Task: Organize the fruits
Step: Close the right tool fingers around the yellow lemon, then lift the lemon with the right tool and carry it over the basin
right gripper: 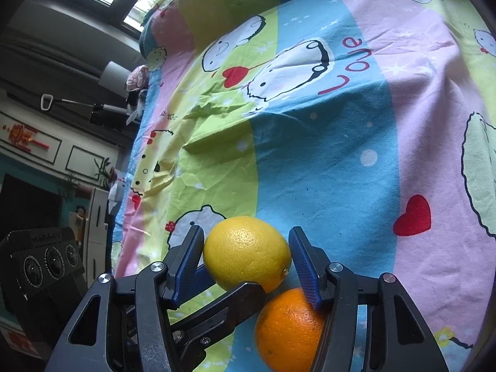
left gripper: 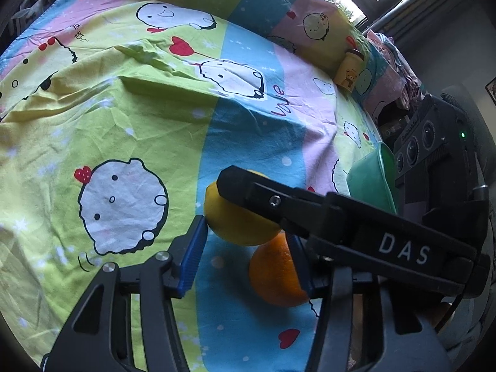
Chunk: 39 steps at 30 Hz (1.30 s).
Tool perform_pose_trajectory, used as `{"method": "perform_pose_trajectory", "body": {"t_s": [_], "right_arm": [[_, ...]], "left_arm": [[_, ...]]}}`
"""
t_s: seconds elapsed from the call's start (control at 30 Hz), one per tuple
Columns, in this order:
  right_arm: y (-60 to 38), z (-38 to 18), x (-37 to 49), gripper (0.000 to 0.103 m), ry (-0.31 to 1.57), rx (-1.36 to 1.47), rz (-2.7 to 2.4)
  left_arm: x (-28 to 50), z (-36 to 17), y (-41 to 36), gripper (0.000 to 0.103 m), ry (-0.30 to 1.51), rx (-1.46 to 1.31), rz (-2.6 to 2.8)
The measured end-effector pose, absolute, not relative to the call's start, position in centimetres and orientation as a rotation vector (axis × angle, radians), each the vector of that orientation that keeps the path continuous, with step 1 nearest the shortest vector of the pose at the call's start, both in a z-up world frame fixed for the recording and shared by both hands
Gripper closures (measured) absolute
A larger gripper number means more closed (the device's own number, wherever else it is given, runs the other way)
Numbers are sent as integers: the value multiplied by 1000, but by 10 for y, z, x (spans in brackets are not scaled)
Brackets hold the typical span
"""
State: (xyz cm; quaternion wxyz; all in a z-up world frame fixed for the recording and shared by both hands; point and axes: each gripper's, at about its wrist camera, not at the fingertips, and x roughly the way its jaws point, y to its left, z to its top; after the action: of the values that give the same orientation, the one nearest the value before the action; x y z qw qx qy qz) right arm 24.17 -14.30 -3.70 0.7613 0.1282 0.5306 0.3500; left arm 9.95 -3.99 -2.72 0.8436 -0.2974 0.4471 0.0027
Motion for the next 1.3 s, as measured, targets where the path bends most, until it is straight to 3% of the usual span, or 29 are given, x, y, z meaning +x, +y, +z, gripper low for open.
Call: {"method": "perform_pose_trajectory", "body": {"t_s": [0.73, 1.3], "right_arm": [[-201, 19, 220, 44, 874, 406, 713], [-328, 36, 206, 44, 698, 627, 397]], "left_arm": [[110, 28, -94, 52, 742, -435, -98], [171, 44, -196, 52, 769, -251, -451]]}}
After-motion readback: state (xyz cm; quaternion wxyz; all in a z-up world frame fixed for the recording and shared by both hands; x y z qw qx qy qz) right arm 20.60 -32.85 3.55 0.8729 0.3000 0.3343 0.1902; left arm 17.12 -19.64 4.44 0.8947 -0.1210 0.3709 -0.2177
